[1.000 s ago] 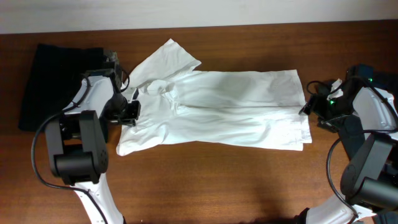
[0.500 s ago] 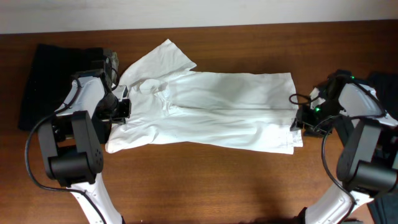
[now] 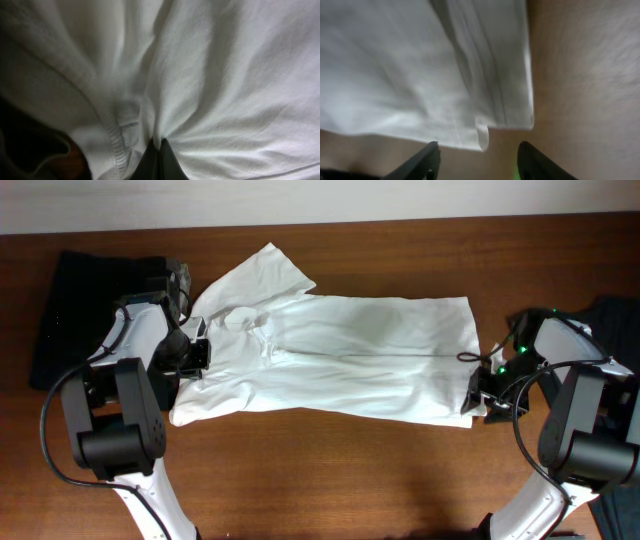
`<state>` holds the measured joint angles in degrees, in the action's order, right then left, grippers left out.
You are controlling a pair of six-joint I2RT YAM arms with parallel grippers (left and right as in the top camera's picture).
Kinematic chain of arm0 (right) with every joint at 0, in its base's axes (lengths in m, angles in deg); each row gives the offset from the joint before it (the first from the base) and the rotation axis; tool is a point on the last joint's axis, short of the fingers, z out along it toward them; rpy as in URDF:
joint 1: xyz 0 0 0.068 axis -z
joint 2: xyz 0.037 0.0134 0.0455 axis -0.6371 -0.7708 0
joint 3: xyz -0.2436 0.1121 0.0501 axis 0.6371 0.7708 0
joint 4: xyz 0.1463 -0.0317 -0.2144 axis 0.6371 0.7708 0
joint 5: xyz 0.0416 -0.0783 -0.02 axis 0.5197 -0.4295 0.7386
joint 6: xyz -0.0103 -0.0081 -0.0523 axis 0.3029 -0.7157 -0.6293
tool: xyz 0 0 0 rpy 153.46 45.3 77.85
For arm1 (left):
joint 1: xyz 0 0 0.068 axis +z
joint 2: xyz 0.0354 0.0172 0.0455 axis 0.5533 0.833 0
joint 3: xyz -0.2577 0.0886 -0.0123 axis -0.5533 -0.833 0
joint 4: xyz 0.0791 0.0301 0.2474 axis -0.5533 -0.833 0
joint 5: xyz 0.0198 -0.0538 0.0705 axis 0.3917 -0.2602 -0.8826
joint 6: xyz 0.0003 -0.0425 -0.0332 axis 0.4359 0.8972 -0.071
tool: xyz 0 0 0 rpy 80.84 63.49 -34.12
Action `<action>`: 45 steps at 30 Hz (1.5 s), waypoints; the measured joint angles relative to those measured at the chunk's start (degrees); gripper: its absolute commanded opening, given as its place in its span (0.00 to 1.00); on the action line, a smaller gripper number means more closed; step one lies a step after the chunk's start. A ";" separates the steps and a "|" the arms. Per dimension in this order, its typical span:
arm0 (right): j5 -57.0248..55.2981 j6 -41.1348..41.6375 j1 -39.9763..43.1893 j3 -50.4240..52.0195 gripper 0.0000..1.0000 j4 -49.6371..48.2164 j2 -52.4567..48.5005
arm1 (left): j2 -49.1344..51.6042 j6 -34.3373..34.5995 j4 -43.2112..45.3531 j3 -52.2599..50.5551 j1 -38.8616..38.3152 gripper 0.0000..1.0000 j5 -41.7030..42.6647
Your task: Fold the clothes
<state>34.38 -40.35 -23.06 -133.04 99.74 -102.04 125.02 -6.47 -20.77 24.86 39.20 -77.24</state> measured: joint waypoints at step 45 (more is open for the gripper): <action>6.19 6.75 -1.29 -10.95 0.04 7.04 9.90 | -0.09 0.68 0.13 0.02 0.04 0.33 1.70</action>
<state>40.57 -33.60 -24.35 -143.99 106.78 -92.14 124.93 -5.79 -20.64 24.88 39.24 -75.53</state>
